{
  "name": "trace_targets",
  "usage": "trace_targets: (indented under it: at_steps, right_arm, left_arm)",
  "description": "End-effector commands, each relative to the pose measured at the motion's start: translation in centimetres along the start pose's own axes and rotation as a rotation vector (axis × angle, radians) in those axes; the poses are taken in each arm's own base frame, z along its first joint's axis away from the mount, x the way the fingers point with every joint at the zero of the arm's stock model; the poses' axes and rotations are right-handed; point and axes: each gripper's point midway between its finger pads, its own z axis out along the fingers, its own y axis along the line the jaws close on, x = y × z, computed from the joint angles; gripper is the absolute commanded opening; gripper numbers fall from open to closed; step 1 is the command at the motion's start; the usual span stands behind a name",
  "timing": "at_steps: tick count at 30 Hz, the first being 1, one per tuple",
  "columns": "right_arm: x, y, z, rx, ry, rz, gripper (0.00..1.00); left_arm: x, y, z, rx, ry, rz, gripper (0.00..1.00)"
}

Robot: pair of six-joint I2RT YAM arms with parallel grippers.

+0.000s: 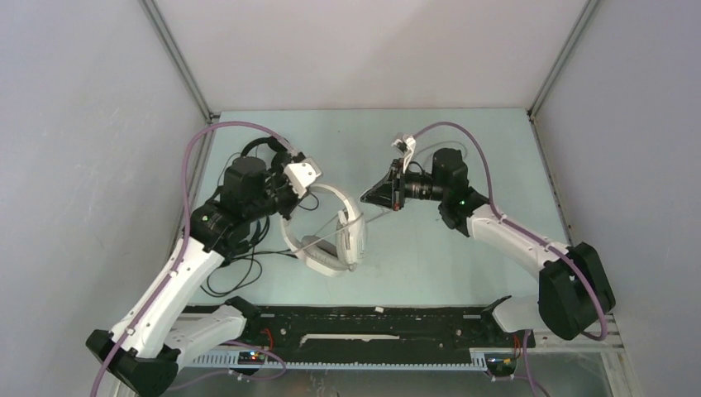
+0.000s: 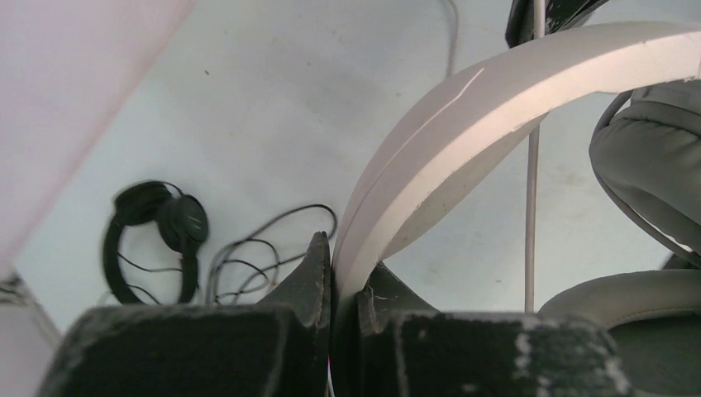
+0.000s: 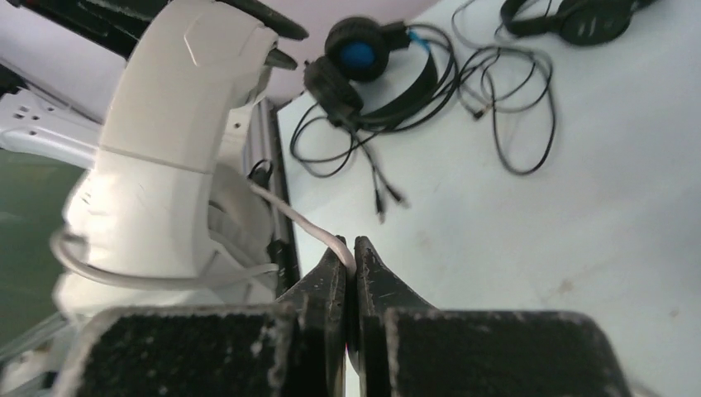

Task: Wrap the headphones
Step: Wrap the headphones cable around the headphones.

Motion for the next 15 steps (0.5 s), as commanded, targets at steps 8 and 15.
trace_targets:
  at_steps: [8, 15]
  right_arm:
    - [-4.4, 3.2, -2.8, -0.022, 0.075, 0.346, 0.00]
    - [-5.8, 5.8, -3.1, -0.116, 0.059, 0.347, 0.00]
  left_arm:
    - [3.2, 3.7, 0.9, -0.147, 0.196, 0.304, 0.00]
    - [2.9, 5.5, 0.6, -0.269, 0.193, 0.284, 0.00]
